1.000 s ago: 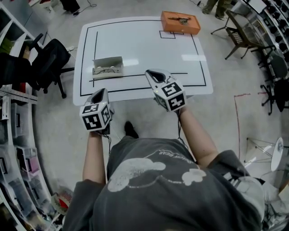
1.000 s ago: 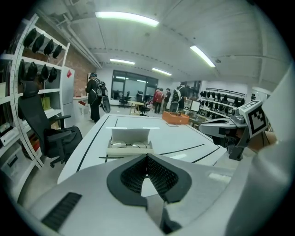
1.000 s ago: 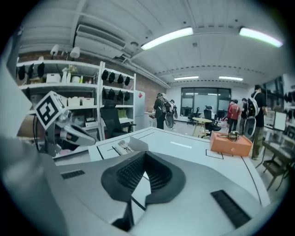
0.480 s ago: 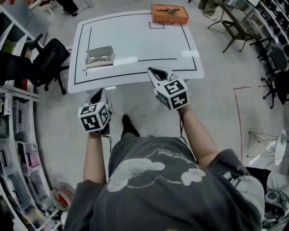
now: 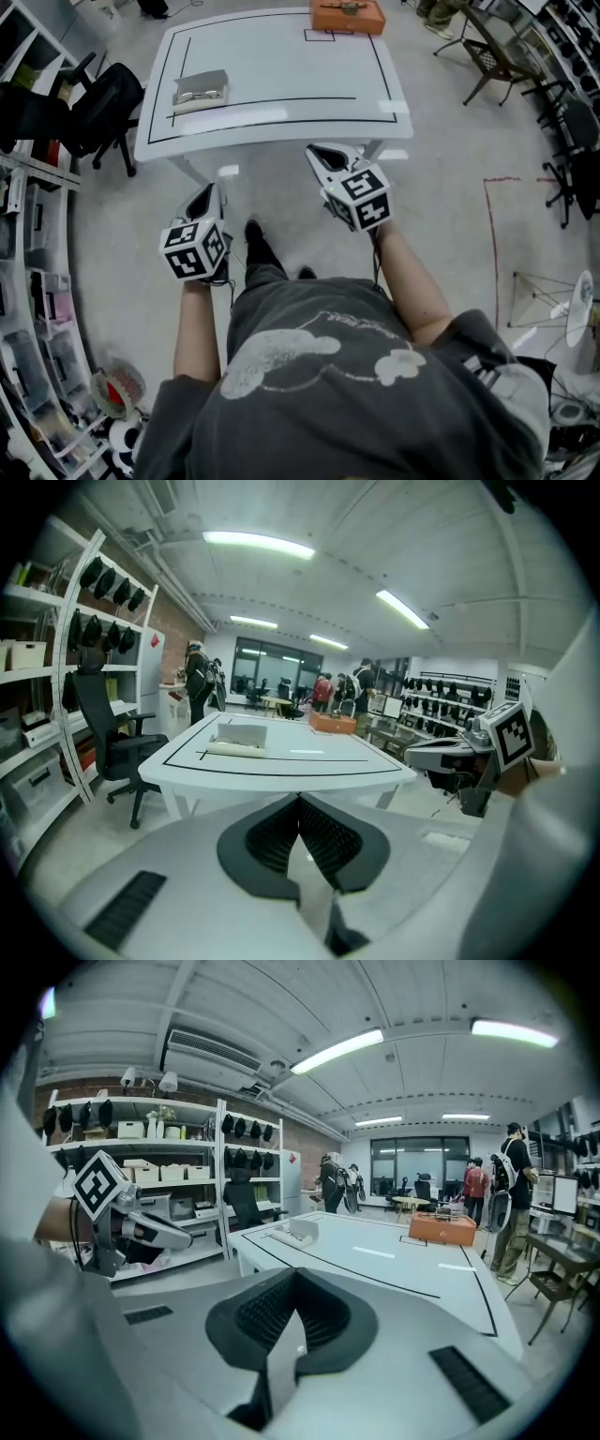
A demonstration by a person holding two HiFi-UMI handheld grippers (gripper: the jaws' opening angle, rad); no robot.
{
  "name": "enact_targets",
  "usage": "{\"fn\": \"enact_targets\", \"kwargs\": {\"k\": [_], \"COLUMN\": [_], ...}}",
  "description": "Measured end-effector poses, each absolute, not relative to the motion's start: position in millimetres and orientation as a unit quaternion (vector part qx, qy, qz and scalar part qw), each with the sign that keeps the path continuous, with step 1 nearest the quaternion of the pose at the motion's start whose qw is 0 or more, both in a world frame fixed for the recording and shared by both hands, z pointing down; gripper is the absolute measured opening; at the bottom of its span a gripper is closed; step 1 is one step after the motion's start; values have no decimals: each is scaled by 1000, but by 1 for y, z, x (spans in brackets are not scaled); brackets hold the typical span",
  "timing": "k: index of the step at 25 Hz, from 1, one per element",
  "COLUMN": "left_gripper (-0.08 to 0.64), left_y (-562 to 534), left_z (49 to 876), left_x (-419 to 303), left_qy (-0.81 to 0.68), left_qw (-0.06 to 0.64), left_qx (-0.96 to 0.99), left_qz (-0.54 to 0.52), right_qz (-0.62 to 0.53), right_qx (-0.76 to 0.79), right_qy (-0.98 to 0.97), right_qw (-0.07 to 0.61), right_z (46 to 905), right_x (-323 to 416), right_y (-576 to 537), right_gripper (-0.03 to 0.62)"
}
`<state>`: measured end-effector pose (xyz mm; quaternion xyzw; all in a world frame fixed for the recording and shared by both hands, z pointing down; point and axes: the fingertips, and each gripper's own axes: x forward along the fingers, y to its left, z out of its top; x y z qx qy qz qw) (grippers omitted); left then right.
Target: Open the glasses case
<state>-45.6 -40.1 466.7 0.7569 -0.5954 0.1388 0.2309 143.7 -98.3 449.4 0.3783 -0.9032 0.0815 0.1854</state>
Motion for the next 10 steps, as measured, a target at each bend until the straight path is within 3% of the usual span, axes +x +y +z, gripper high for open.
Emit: {"fn": "enact_targets", "kwargs": {"k": [10], "left_gripper": [2], "left_y": [-1], "left_z": [464], "left_x": [-32], "left_qy": [-608], "left_qw": [197], "left_qx": [759], "left_qz": [125], "right_qz": [93], "right_qx": [361], "right_qy": [-909], "right_qw": [188], "right_z": [470], "right_x": [150], "right_y": [-61], "right_gripper": [-2]}}
